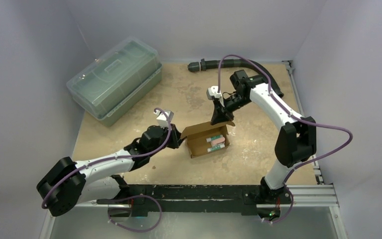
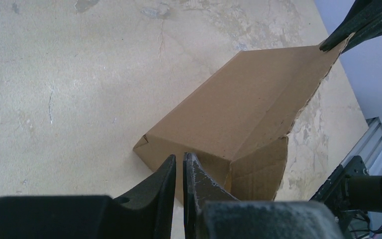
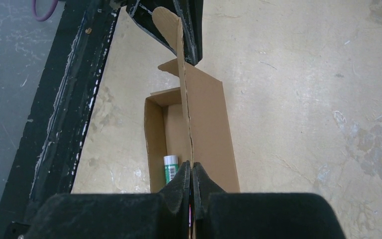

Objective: Fold the paper box

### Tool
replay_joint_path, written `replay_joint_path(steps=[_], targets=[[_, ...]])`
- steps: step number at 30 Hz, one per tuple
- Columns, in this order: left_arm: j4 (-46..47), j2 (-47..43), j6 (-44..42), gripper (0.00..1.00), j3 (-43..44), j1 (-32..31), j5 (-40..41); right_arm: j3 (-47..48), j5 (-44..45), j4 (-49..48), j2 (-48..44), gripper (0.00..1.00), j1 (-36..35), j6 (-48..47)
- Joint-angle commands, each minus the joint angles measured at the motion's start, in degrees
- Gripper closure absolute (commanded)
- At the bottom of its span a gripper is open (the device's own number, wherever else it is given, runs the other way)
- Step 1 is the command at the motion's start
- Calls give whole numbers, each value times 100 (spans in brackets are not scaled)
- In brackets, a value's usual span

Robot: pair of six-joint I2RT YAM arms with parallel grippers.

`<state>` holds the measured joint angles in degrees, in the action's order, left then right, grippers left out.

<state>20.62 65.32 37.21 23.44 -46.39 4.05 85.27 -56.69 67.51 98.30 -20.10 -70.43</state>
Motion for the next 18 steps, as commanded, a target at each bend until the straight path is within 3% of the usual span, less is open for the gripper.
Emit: replay_joint_path(steps=[1,18], targets=[[354,-51,328,90,112,30,-279,237,-255,18,47,99,-29,31],[431,-273,832,90,50,224,-325,468,-317,236,248,99,-25,-40]])
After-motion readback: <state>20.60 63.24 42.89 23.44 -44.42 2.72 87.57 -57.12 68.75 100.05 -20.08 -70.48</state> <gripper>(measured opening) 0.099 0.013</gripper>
